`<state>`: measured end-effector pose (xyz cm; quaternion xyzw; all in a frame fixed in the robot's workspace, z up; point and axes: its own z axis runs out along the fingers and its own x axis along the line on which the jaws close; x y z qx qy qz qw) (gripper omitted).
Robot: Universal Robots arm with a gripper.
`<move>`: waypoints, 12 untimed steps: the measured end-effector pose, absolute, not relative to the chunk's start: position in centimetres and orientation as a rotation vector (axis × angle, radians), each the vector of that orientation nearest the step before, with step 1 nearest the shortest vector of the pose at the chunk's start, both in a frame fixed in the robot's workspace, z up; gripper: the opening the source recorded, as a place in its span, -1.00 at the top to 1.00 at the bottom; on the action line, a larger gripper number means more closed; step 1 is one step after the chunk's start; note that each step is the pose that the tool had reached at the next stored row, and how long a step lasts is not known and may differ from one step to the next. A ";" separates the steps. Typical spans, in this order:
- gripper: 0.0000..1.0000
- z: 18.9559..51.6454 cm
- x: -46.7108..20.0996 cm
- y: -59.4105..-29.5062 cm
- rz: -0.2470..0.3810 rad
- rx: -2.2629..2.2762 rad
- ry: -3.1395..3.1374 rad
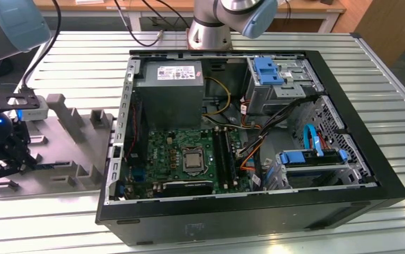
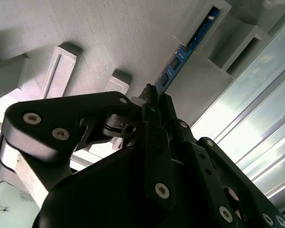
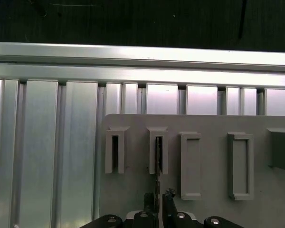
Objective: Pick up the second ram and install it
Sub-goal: 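Pick up the second ram and move it above second insertion slot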
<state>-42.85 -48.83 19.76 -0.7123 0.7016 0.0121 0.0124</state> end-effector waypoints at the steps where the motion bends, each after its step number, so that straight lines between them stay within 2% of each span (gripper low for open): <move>1: 0.57 19.8 -42.8 -48.8 0.038 -2.220 2.187; 5: 0.61 19.8 -42.8 -48.8 0.038 -2.220 2.187; 6: 0.73 19.8 -42.8 -48.8 0.038 -2.220 2.187; 12: 0.74 19.8 -42.8 -48.8 0.038 -2.220 2.187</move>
